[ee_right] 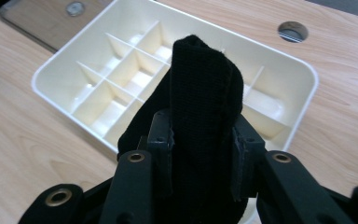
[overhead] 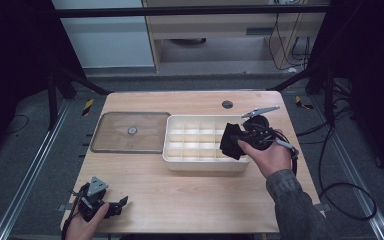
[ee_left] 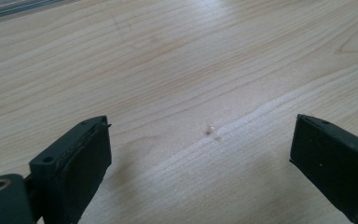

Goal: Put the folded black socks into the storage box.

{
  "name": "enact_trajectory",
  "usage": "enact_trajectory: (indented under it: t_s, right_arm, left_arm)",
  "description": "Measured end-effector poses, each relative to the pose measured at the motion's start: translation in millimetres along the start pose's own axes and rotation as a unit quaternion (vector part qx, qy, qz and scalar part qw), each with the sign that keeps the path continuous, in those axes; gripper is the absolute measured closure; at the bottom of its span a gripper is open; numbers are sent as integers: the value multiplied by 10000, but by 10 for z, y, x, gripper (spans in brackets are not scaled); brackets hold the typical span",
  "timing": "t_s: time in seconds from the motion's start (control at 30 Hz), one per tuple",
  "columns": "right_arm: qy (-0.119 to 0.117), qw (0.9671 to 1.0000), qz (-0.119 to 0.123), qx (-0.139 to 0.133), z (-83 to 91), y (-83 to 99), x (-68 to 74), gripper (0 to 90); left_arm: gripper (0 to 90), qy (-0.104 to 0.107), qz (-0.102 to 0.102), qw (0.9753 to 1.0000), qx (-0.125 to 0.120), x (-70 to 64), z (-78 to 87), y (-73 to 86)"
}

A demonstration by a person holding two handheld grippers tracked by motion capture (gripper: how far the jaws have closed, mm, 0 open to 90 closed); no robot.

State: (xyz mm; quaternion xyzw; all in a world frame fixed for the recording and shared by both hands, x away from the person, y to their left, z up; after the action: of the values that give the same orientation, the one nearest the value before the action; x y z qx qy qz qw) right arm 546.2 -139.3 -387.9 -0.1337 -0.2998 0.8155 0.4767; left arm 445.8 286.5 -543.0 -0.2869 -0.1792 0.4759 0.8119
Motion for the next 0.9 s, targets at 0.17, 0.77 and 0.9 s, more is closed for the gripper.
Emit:
enact_trajectory:
  t_s: [0.17, 0.77, 0.9]
  right_arm:
    - [88, 9998, -87, 139, -80, -53, -123, 667]
    - [397, 9975, -156, 562, -335, -268, -578, 665]
    - [443, 9970, -96, 620, -401, -293, -562, 665]
  left_arm:
    - [44, -48, 81, 10000, -32, 62, 0, 6]
    - [51, -33, 71, 10000, -14, 164, -182, -120]
    - [52, -21, 84, 10000, 8, 197, -250, -160]
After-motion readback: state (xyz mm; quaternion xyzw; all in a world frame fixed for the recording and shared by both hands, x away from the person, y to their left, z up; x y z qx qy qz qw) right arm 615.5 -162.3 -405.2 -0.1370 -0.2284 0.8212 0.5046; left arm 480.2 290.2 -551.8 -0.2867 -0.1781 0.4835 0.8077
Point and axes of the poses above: each handheld gripper's, and its own axes: z roughly backward along the jaws, y roughly out of its underside, x roughly to its left, the point moved 7 cm from there along -z, roughly forward along the jaws, and after that the axes turned 6 degrees about x, right-handed, at the moved point
